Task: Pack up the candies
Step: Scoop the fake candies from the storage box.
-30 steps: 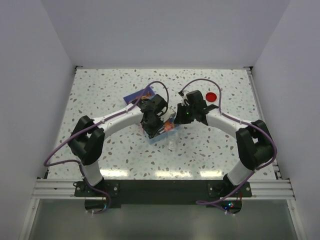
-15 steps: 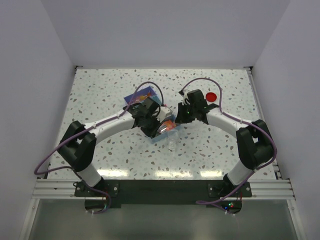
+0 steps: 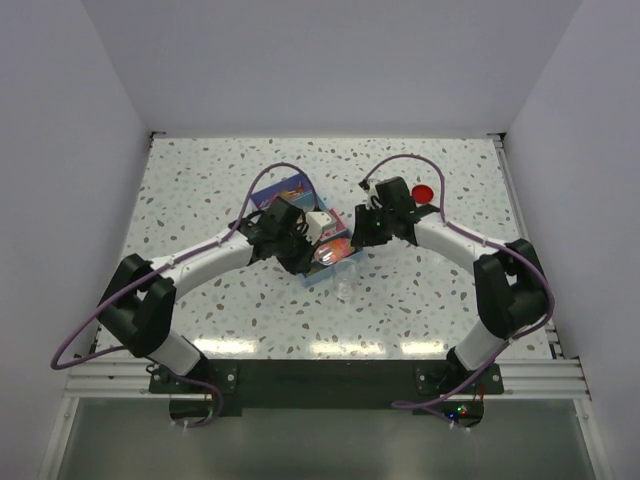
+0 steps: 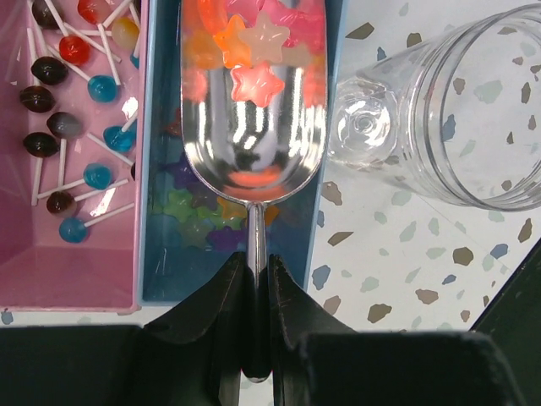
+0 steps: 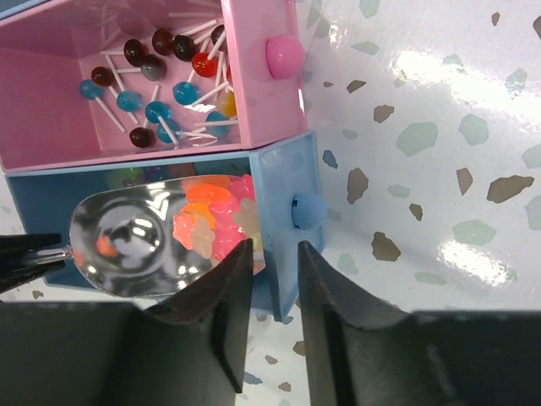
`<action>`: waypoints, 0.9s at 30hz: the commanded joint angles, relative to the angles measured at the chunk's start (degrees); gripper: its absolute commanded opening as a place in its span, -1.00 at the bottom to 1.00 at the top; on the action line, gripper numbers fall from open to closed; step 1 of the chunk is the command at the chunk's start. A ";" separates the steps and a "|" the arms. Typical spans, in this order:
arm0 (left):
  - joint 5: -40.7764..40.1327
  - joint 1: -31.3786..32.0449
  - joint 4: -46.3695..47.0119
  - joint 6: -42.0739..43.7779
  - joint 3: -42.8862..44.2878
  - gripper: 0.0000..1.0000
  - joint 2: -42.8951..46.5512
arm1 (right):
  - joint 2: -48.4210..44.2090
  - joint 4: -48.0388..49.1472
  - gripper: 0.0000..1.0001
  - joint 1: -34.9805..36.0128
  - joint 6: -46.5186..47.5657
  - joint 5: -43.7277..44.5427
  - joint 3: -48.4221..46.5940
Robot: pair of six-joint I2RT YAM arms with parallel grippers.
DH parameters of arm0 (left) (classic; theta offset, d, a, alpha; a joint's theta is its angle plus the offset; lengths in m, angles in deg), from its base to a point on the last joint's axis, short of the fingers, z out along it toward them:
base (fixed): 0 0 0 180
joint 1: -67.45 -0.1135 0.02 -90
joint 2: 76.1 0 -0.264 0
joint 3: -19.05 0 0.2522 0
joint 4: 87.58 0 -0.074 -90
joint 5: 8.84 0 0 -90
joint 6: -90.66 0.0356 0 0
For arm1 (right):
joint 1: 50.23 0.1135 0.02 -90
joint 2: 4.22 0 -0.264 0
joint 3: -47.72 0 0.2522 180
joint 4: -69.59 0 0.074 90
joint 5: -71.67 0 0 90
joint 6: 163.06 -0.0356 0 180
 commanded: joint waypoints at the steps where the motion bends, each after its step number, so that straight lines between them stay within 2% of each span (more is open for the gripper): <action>1: 2.23 -0.69 5.43 1.70 -1.39 -1.00 2.66 | -1.99 -1.63 -0.33 -0.31 0.93 0.64 -2.73; 10: 2.31 -1.13 8.33 1.97 -4.02 -1.00 5.38 | -5.94 -5.68 0.34 -0.31 2.51 -0.16 -5.36; 13: 2.66 -1.48 10.09 2.23 -5.86 -1.00 7.75 | -7.88 -7.26 0.50 -0.31 3.21 0.99 -5.80; 18: 3.46 -2.36 12.20 2.32 -8.77 -1.00 11.09 | -10.43 -8.14 0.63 -0.92 3.48 1.35 -5.98; 27: 4.95 -3.85 12.29 4.25 -12.11 -1.00 15.58 | -13.42 -9.02 0.68 -1.01 3.57 1.52 -6.16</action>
